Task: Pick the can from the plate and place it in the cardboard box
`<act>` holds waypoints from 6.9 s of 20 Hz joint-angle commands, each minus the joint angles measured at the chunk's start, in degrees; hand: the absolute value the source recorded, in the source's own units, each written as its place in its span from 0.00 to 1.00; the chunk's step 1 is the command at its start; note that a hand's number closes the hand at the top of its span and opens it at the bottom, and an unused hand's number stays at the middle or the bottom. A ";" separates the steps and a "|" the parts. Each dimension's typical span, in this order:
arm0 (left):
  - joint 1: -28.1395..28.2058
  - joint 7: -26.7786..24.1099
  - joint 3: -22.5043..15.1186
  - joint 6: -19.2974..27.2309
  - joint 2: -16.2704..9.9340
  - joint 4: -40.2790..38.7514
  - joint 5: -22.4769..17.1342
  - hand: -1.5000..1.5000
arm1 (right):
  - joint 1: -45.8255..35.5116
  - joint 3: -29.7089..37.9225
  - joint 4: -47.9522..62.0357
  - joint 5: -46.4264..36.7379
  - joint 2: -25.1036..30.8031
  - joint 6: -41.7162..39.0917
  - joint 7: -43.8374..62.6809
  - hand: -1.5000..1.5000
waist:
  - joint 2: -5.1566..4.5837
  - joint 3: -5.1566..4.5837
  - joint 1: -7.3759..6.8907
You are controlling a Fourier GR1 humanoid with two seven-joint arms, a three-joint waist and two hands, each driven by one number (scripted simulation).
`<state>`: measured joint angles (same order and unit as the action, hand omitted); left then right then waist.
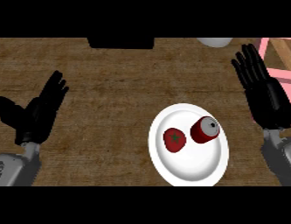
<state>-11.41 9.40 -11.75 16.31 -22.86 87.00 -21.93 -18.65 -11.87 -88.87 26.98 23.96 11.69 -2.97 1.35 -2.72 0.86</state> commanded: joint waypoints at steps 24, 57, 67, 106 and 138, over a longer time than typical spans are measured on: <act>-1.65 -13.81 -3.29 -13.58 -7.78 2.30 12.12 0.50 | 12.94 3.38 -23.89 -33.04 40.20 -16.35 2.92 0.00 | -1.09 2.60 -0.66; -1.83 -16.48 3.08 -19.55 -2.12 -1.74 18.57 0.50 | -11.61 -25.84 -24.50 -56.35 6.58 -44.94 56.51 0.00 | -1.39 2.69 -1.19; 0.05 -15.37 4.41 -19.67 1.81 0.10 23.05 0.50 | -5.64 -22.48 -20.08 -66.05 4.75 -47.89 48.18 0.00 | -1.34 2.71 -1.02; -3.20 -13.72 13.56 -30.02 6.42 -1.52 26.33 0.50 | -0.89 -17.00 3.15 -95.12 -4.53 -26.34 12.25 1.00 | -1.42 2.72 -0.94; 0.72 -12.63 12.41 -29.90 7.10 4.23 27.80 0.50 | 19.39 27.77 -19.07 -25.52 28.03 -23.54 -16.79 1.00 | -1.51 2.68 -1.65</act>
<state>-10.58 -3.40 0.73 -12.14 -15.32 90.31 6.61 6.50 10.49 -114.79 -5.18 50.75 -9.16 -25.22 0.02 -0.05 0.73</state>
